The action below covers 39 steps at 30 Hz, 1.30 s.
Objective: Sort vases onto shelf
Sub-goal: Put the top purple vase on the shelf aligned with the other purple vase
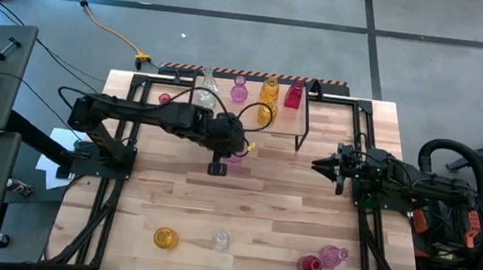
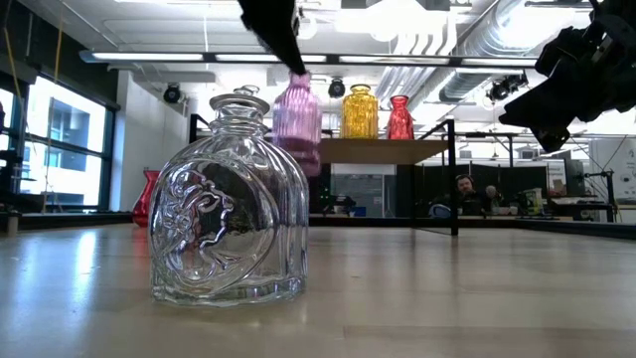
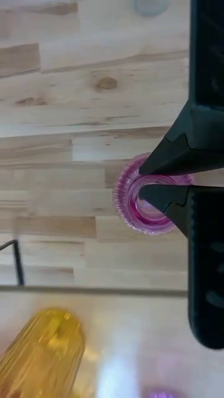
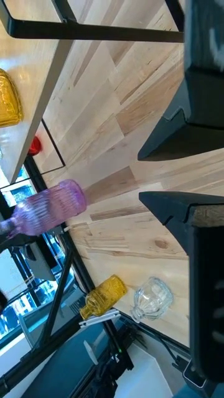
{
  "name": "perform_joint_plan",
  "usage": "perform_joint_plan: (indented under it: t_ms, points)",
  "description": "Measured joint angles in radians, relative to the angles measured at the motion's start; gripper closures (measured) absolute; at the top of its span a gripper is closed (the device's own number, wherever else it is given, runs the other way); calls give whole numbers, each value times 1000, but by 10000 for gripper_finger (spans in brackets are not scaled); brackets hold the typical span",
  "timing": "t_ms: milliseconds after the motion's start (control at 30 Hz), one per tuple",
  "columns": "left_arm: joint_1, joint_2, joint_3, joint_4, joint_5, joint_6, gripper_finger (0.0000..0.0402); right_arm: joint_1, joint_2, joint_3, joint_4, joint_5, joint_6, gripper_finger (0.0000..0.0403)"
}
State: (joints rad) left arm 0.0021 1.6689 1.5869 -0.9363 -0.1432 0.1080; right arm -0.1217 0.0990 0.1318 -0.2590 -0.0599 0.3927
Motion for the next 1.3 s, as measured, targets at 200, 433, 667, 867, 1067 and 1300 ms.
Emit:
perform_joint_plan:
  t_ms: [200,433,667,867,1067,1300]
  points:
    - [3,0,92,-71,-2,2,400,0,0,0,0,0,0,334]
    - [33,0,179,-118,-28,36,399,0,0,0,0,0,0,334]
    - [96,-2,221,-157,-28,71,398,0,0,0,0,0,0,334]
    - [167,-2,236,-158,5,108,398,0,0,0,-1,0,0,334]
    - [222,-2,267,-139,19,130,397,0,0,0,-1,0,0,334]
    - [287,-1,268,-106,28,165,397,0,0,0,-1,0,0,334]
